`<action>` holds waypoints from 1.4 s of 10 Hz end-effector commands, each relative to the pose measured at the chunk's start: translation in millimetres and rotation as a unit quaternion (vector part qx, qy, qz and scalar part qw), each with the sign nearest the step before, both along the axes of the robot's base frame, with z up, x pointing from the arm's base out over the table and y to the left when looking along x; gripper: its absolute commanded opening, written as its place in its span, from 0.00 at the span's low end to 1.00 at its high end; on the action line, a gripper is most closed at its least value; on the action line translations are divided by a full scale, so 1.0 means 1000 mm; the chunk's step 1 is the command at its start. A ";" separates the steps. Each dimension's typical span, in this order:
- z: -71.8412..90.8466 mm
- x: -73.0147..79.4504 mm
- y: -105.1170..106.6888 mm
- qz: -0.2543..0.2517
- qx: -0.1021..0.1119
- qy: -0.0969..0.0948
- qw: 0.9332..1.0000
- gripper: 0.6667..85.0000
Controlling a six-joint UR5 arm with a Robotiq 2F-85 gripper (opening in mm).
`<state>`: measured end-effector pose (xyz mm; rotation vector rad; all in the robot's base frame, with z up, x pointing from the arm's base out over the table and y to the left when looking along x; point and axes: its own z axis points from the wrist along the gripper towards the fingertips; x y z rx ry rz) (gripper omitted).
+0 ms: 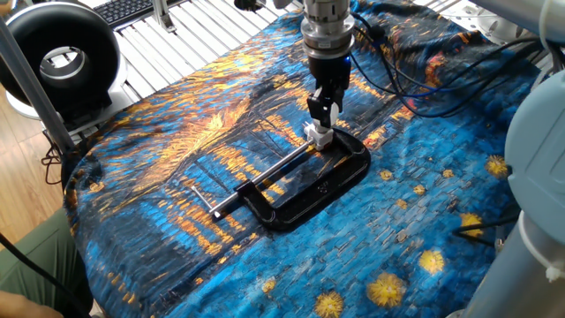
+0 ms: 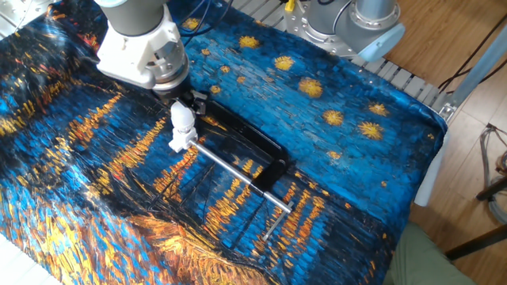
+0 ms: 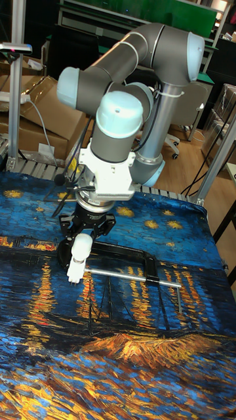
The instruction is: Install the light bulb by rotating it
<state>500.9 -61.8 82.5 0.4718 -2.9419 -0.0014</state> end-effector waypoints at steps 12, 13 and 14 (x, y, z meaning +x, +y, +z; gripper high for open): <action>0.006 0.002 0.006 0.059 0.031 0.010 0.998 0.53; 0.006 0.003 0.007 0.059 0.035 0.009 0.998 0.55; 0.005 0.003 0.005 0.063 0.038 0.008 0.997 0.58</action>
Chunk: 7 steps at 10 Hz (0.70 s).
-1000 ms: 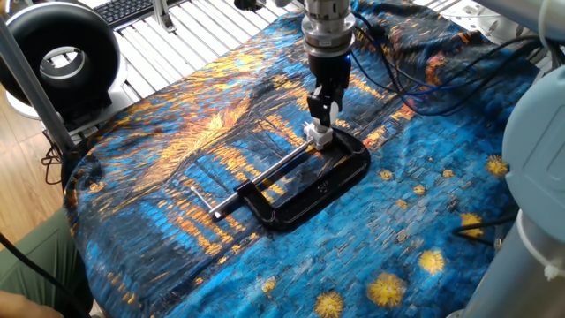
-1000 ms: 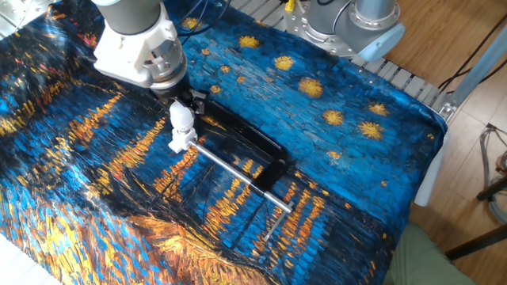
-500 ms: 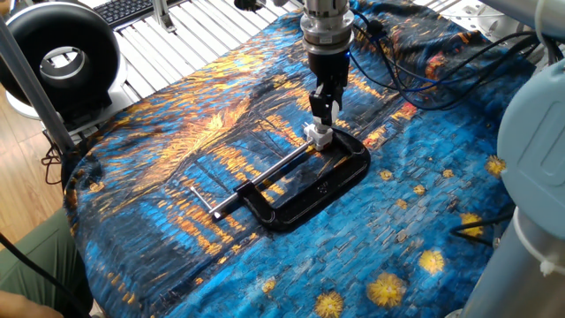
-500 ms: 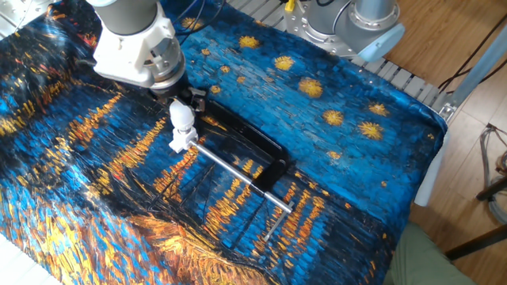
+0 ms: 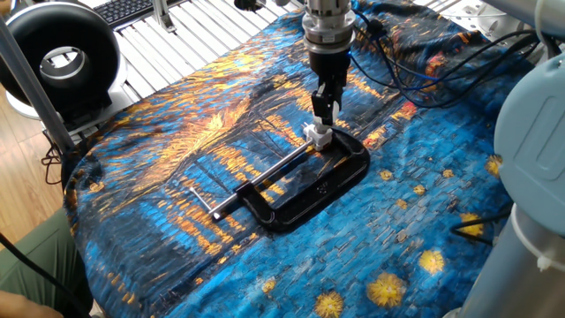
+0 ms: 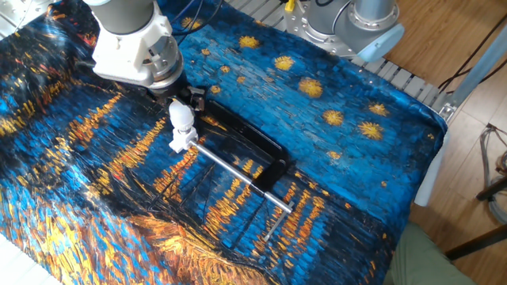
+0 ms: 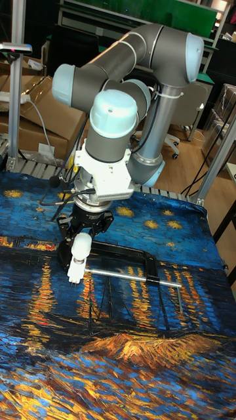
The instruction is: Install the light bulb by rotating it
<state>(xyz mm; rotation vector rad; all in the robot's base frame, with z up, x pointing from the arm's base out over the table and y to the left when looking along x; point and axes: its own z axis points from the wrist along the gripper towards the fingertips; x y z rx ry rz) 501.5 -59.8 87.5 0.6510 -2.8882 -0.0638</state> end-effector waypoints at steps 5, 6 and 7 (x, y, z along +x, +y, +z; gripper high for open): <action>0.000 0.003 0.003 0.011 0.017 -0.008 1.000 0.65; 0.002 0.003 0.003 0.018 0.018 -0.010 1.000 0.66; 0.005 0.003 0.005 0.021 0.019 -0.010 1.000 0.69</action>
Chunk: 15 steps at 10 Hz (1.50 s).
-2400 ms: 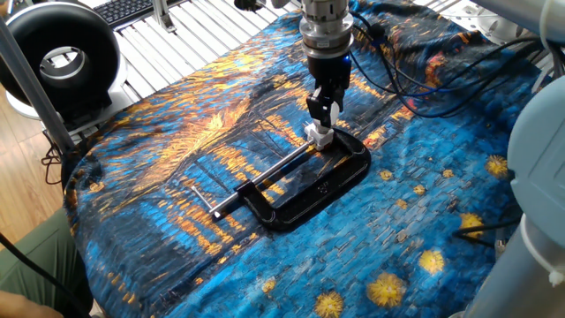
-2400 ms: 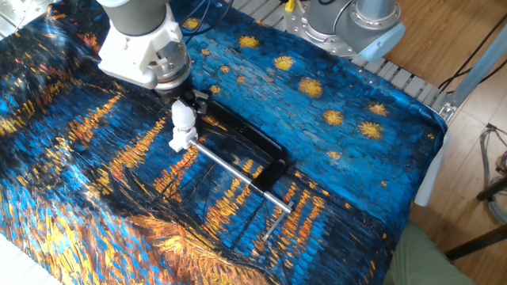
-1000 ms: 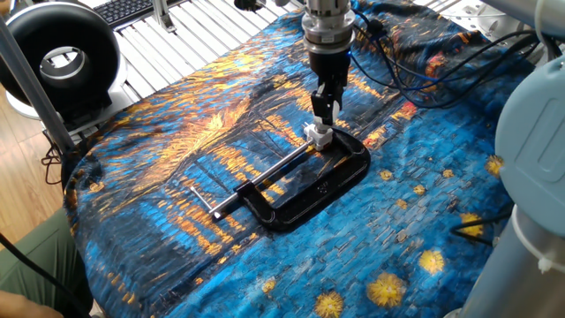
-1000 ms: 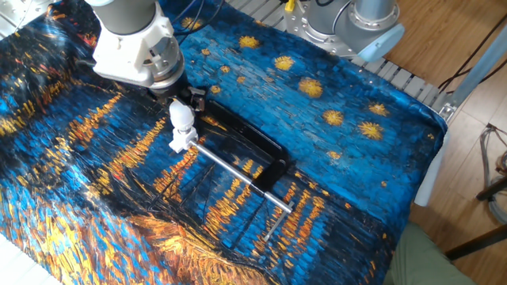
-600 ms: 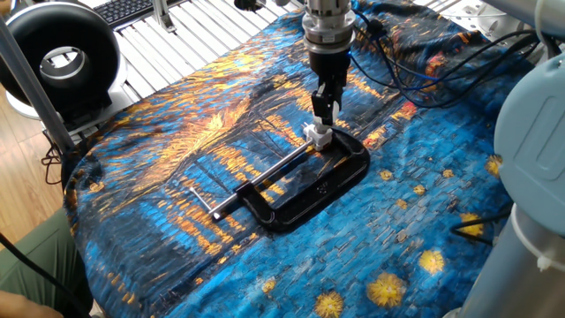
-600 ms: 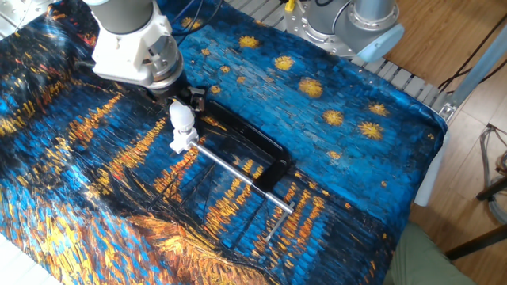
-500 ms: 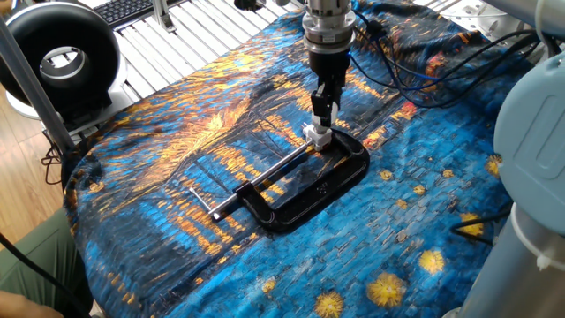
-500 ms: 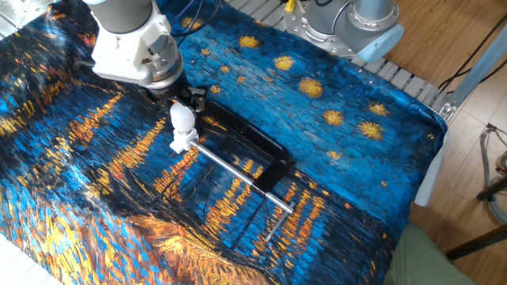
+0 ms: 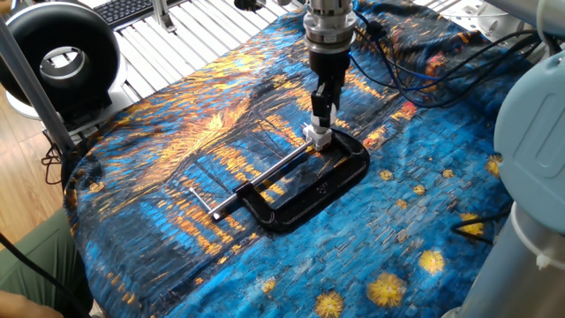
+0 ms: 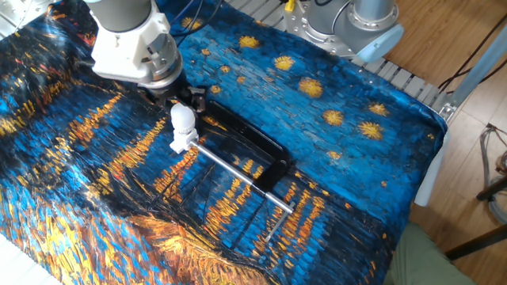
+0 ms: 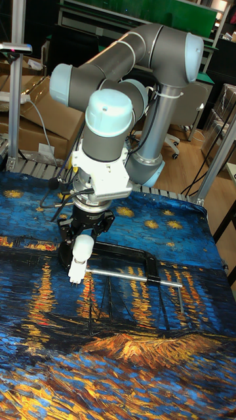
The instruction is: Install the light bulb by rotating it
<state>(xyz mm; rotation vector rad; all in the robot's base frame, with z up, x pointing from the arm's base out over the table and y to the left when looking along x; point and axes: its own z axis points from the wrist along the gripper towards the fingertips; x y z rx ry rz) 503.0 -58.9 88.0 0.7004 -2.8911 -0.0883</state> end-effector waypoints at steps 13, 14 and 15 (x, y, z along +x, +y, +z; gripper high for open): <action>0.028 0.041 0.008 0.354 0.018 -0.123 0.927 0.76; 0.027 0.040 0.008 0.376 0.021 -0.126 0.918 0.81; 0.028 0.036 0.012 0.381 0.028 -0.129 0.915 0.83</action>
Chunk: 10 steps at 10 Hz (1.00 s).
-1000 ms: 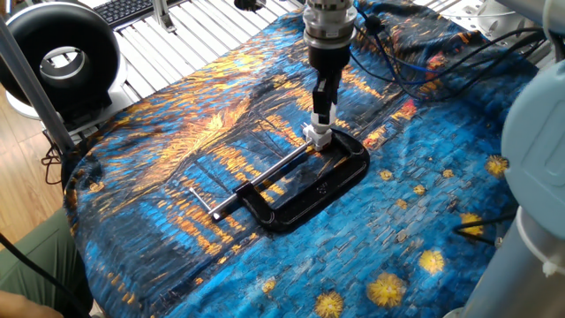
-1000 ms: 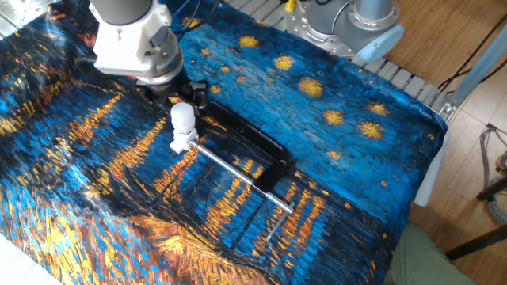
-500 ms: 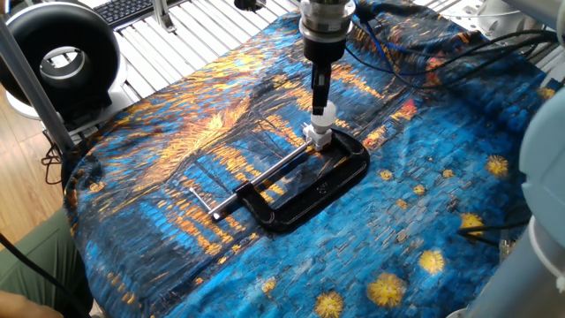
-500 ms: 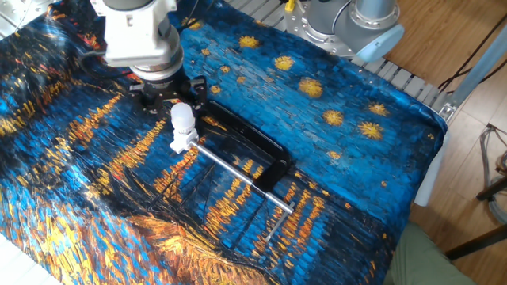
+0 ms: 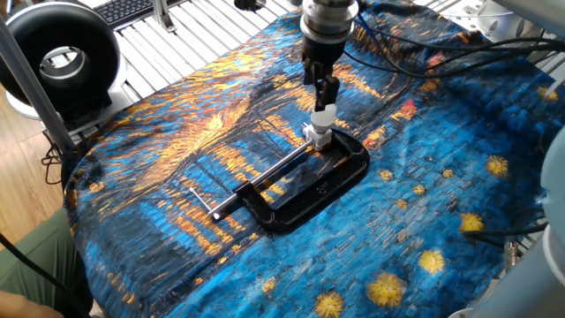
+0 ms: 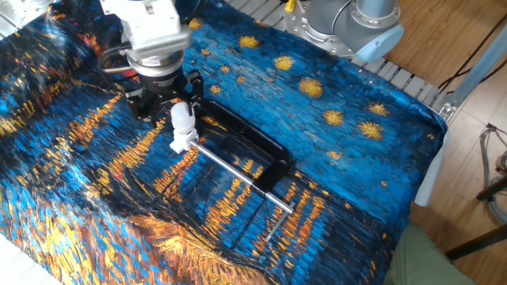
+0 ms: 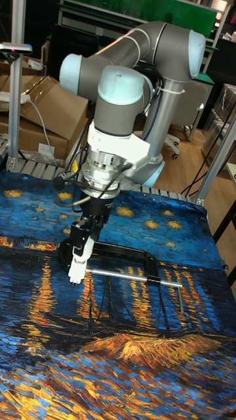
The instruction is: Install the light bulb by rotating it
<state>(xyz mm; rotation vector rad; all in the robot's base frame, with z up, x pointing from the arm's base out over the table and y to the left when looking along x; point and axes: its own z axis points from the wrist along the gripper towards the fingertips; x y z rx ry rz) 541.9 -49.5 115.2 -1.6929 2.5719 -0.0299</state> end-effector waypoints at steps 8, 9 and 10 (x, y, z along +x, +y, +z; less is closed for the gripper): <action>-0.010 -0.022 -0.006 0.092 -0.004 -0.013 0.996 0.84; -0.011 -0.021 -0.006 0.093 -0.005 -0.016 0.996 0.84; -0.014 -0.022 -0.007 0.093 -0.004 -0.018 0.995 0.84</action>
